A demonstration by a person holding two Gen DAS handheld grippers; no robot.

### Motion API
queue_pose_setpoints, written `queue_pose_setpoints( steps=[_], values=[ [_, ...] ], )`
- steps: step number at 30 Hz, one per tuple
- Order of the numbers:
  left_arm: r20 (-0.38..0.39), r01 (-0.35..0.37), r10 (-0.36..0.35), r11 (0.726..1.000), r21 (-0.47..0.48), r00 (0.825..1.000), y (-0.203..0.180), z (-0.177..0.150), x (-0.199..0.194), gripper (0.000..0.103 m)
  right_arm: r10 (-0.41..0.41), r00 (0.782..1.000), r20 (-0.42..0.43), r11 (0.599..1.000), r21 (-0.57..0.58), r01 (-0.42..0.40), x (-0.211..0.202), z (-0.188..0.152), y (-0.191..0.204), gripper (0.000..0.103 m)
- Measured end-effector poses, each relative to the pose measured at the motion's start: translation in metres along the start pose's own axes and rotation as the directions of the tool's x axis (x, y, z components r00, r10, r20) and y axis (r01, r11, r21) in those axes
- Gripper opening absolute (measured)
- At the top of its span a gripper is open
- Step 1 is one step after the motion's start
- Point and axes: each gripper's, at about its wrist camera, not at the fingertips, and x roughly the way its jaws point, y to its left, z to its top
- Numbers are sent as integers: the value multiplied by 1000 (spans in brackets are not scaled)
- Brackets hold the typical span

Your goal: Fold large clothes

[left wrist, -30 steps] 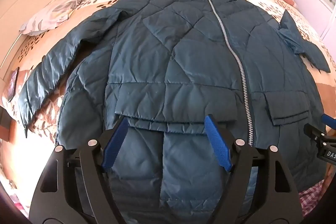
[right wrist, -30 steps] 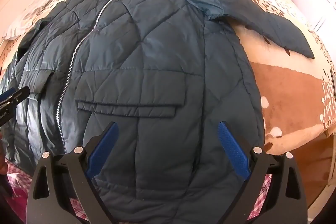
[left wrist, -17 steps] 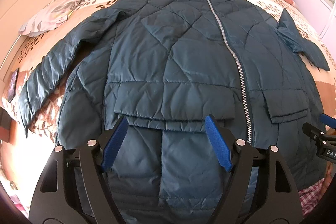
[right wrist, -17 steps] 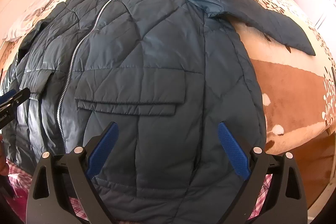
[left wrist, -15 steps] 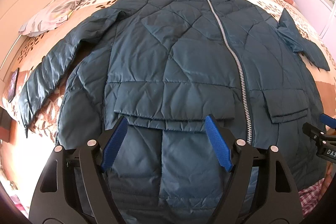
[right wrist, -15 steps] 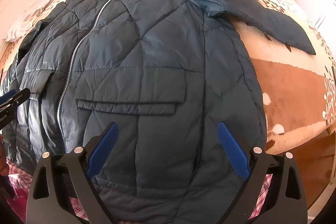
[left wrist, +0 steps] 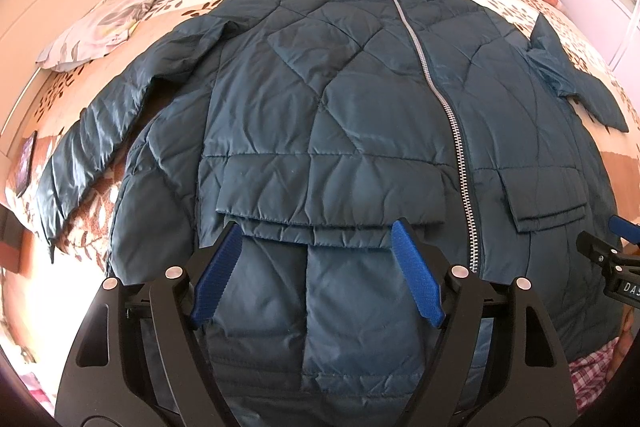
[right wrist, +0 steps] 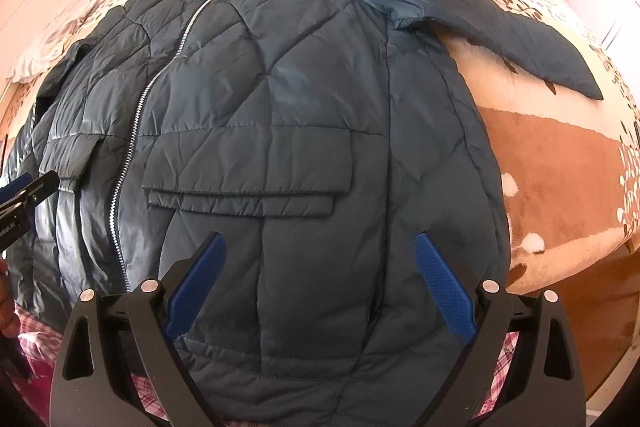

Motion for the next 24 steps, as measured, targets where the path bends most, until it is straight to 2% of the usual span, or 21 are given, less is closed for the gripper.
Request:
queue_pose_setpoints(
  steps=[7,15,24],
  values=[
    [1,0,0,1000,16,1000,-6,-1,-1,77,3,1000,-7,1000,9,-3,2,-2,-2,92],
    [7,16,-17,997,75,1000,-18,-1,-5,77,4,1000,-5,1000,10,-4,2,-3,-2,92],
    [16,21,-23,997,78,1000,-18,0,-7,77,5,1000,-3,1000,10,-5,0,-3,-3,92]
  ],
)
